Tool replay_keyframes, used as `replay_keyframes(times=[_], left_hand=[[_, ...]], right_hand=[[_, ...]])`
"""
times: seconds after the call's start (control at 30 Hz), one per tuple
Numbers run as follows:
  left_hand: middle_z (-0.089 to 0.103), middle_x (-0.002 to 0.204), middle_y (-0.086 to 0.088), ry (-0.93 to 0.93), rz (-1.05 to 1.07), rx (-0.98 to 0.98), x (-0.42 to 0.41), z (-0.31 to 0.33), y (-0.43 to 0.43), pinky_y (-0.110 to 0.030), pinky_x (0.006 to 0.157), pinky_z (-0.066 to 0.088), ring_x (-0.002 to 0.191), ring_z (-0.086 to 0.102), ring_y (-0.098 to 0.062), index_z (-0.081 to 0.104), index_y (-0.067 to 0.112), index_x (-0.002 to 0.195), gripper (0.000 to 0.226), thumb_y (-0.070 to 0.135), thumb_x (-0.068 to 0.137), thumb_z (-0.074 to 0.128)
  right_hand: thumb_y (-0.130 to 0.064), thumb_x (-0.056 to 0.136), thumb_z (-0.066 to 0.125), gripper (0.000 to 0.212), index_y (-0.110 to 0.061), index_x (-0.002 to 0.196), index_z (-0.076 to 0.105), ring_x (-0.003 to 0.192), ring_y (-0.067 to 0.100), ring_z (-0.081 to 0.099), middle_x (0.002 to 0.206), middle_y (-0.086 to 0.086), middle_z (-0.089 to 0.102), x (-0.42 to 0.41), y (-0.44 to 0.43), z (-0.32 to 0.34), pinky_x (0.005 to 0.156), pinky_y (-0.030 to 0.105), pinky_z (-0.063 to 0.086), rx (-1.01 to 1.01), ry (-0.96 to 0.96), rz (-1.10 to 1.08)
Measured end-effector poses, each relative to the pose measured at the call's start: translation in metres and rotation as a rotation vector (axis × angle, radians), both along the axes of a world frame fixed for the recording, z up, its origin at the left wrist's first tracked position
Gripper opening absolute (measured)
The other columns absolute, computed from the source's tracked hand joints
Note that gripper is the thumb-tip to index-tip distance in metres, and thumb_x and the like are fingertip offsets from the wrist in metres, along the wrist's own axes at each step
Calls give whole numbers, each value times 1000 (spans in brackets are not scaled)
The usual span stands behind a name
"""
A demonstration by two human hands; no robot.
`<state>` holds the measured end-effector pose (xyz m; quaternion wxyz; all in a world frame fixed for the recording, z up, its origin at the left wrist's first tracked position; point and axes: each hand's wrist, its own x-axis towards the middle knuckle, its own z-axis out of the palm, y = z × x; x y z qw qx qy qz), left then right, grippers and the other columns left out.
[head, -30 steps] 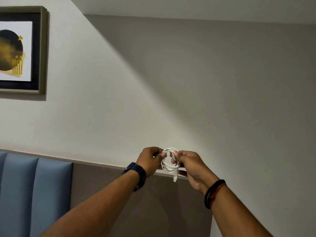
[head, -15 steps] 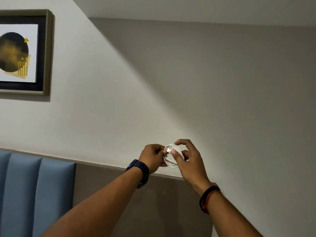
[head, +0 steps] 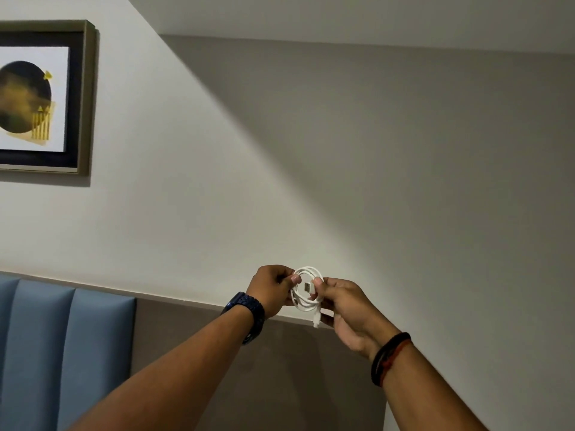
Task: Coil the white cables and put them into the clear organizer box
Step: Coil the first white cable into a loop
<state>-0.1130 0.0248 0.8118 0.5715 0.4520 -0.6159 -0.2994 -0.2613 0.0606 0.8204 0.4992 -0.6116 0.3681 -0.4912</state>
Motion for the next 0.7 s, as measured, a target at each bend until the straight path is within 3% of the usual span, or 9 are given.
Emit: replay_keyframes(times=[0.13, 0.2, 0.33, 0.5, 0.7], left_hand=[[66, 83, -14, -34, 1, -15, -4, 1, 2, -40, 77, 60, 78, 68, -28, 66, 1, 95, 15, 11, 92, 55], [67, 83, -13, -42, 17, -18, -4, 0, 2, -38, 75, 60, 76, 68, -26, 66, 2, 94, 15, 12, 92, 55], [66, 80, -10, -56, 76, -20, 2, -3, -1, -26, 63, 60, 67, 66, -18, 66, 6, 91, 13, 14, 92, 56], [67, 80, -11, -27, 78, -2, 7, -3, -2, -35, 71, 61, 72, 67, -23, 66, 5, 91, 13, 14, 92, 56], [69, 93, -20, 32, 70, 27, 6, -1, 1, -47, 82, 57, 90, 68, -35, 67, 7, 87, 12, 15, 91, 58]], right_hand=[[-36, 86, 63, 22, -19, 77, 73, 71, 9, 68, 74, -4, 74, 4, 6, 1, 63, 24, 47, -52, 63, -32], [-22, 82, 69, 13, -18, 69, 71, 70, 12, 67, 73, 1, 73, 6, 5, 0, 61, 21, 50, -119, 118, -135], [-2, 79, 66, 14, -14, 73, 70, 71, 21, 62, 74, 8, 68, 4, 4, -2, 68, 33, 54, -159, 206, -268], [-2, 82, 68, 11, -11, 84, 74, 83, 27, 70, 77, 10, 72, -2, 3, -2, 81, 38, 59, -221, 246, -308], [3, 83, 66, 12, -5, 88, 72, 75, 19, 72, 78, 11, 74, -7, 3, -1, 65, 23, 58, -151, 150, -225]])
